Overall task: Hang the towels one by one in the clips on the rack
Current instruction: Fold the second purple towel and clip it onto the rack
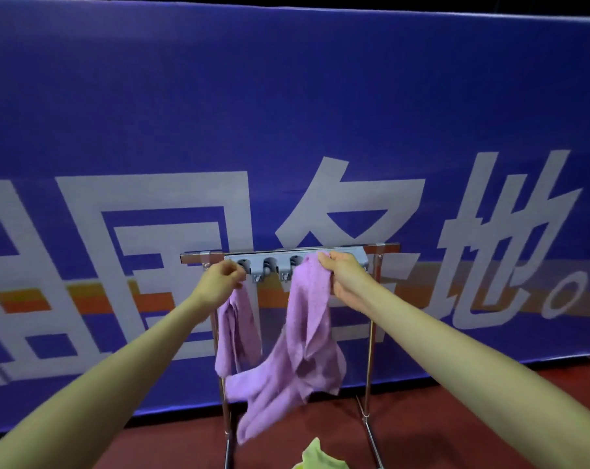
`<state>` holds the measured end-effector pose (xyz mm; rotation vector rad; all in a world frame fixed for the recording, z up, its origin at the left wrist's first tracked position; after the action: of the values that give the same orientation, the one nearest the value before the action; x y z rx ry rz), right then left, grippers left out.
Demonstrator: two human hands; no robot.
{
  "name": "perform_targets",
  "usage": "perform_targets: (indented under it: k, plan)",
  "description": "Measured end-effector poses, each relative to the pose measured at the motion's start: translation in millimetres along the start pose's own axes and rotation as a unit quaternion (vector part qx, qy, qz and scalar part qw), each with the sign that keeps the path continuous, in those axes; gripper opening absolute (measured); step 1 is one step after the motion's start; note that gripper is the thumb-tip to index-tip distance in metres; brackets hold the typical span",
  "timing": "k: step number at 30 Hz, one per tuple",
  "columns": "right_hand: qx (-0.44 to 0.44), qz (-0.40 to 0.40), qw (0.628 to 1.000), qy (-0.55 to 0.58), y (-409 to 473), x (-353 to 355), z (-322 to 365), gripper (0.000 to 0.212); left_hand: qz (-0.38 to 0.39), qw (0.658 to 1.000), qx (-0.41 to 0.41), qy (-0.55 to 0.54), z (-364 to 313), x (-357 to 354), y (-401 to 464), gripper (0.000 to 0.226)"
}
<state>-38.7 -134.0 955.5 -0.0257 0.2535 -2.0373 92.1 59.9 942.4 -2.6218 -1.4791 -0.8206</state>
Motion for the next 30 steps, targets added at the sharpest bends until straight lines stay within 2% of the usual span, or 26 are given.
perform_targets:
  k: [3, 7, 10, 12, 14, 16, 19, 21, 23, 25, 27, 30]
  plan:
    - [-0.014, 0.005, 0.997, 0.077, 7, 2, 7, 0.022, 0.001, 0.999, -0.013, -0.038, -5, -12, -9, 0.014]
    - [-0.002, 0.03, 0.983, 0.18, 9, 6, 24, 0.026, 0.038, 0.998, -0.052, -0.018, -9, -31, -20, 0.013]
    - [0.016, 0.056, 0.981, 0.186, 7, 8, 39, 0.022, 0.109, 0.989, -0.101, 0.015, -7, -51, -29, 0.041]
    - [0.047, 0.052, 0.985, 0.158, 4, 8, 51, 0.021, 0.12, 0.982, -0.14, 0.049, -1, -63, -31, 0.055]
    - [0.074, 0.047, 0.986, 0.139, 1, 9, 65, 0.022, 0.088, 0.98, -0.169, 0.058, 5, -71, -31, 0.06]
    - [0.09, 0.043, 0.987, 0.127, -3, 11, 78, 0.024, 0.018, 0.98, -0.188, 0.055, 6, -75, -28, 0.062]
    - [0.097, 0.039, 0.987, 0.122, -7, 16, 92, 0.027, -0.117, 0.983, -0.137, 0.017, 0, -73, -21, 0.061]
    - [0.1, 0.039, 0.986, 0.129, -10, 18, 97, 0.027, -0.145, 0.982, -0.119, -0.002, -7, -70, -14, 0.063]
    - [0.101, 0.039, 0.986, 0.127, -12, 19, 98, 0.026, -0.094, 0.987, -0.126, 0.018, -13, -68, -8, 0.057]
    - [0.097, 0.038, 0.987, 0.12, -12, 20, 96, 0.026, -0.045, 0.989, -0.14, 0.029, -17, -68, -3, 0.032]
    - [0.096, 0.038, 0.988, 0.119, -12, 21, 92, 0.027, -0.043, 0.992, -0.119, -0.02, -24, -68, -4, 0.014]
    - [0.094, -0.006, 0.991, 0.097, -8, 20, 84, 0.028, -0.084, 0.989, -0.066, -0.103, -40, -66, -9, 0.018]
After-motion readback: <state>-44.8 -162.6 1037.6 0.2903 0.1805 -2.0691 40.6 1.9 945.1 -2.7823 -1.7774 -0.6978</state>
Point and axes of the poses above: each hand's wrist, its own y-axis towards the middle knuckle, its own x-axis out of the back of the hand, z = x × y, the point moved 1 cm from there along y, towards the middle knuckle, and after that the axes turned 7 degrees about -x, right-handed, at the moved point
